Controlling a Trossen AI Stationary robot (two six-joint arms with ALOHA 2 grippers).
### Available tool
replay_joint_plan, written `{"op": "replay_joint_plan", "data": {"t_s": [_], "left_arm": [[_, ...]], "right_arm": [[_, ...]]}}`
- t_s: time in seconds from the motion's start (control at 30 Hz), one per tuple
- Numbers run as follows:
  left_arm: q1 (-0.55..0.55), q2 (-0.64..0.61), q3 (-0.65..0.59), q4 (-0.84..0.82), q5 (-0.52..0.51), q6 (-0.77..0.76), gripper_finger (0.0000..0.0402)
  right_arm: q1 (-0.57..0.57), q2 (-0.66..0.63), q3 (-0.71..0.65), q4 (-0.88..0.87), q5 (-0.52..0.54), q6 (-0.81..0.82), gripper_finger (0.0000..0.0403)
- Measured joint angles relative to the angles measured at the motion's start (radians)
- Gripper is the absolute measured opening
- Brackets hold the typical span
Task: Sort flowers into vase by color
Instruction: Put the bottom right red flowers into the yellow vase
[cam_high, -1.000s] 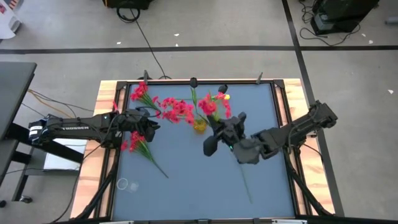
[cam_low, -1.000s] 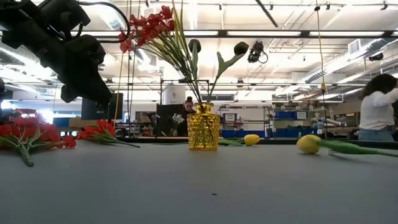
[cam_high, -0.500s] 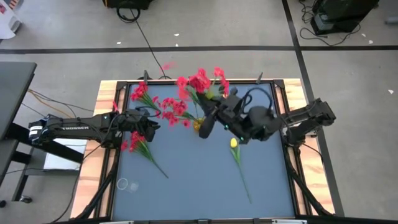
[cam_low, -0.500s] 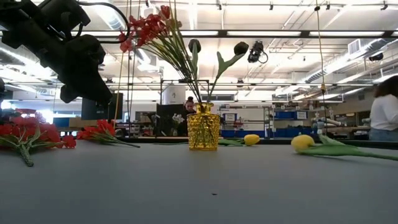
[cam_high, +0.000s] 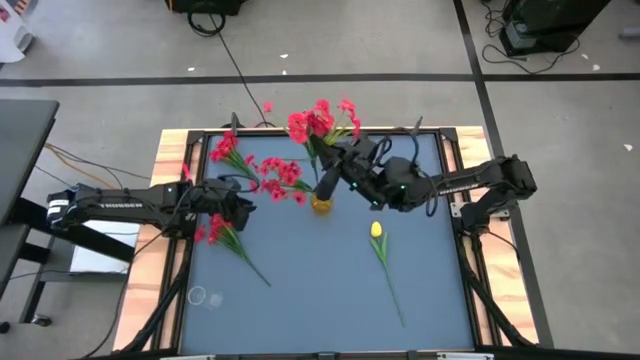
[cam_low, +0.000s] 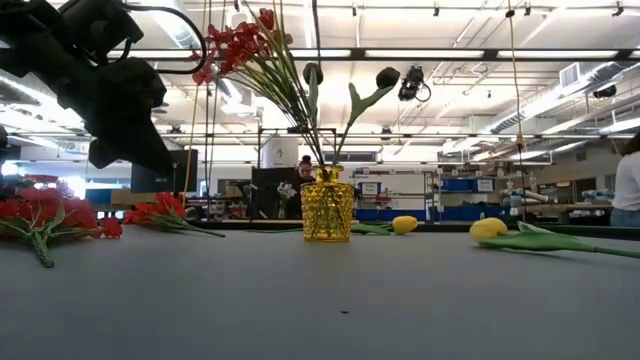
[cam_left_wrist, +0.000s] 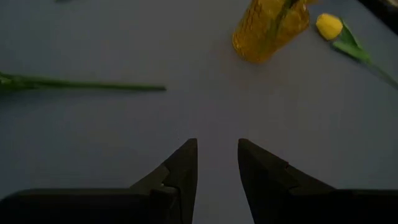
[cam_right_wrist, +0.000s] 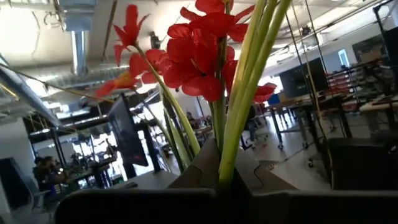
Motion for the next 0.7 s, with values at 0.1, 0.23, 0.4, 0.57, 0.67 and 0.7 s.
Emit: {"op": "replay_joint_plan", "data": {"t_s": [0.1, 0.23, 0.4, 0.57, 0.67, 0.7], "left_arm": [[-0.018, 0.000, 0.000, -0.003, 0.000, -0.006, 0.0121], [-0.025, 0.000, 0.000, -0.003, 0.000, -0.009, 0.0121], [-0.024, 0.000, 0.000, -0.002, 0.000, -0.008, 0.0121], [-0.024, 0.000, 0.000, -0.002, 0.000, -0.009, 0.0121], [-0.024, 0.000, 0.000, -0.002, 0.000, -0.014, 0.0121], [-0.024, 0.000, 0.000, -0.001, 0.000, -0.019, 0.0121]], "right_arm": [[-0.012, -0.023, -0.116, 0.121, 0.003, 0.031, 0.0013], [-0.026, -0.042, -0.272, 0.262, 0.012, 0.064, 0.0013], [-0.049, -0.042, -0.393, 0.296, -0.013, 0.158, 0.0013], [-0.067, -0.015, -0.451, 0.397, -0.044, 0.158, 0.0013], [-0.092, 0.002, -0.455, 0.410, -0.093, 0.187, 0.0013], [-0.100, 0.011, -0.452, 0.410, -0.113, 0.192, 0.0013]]}}
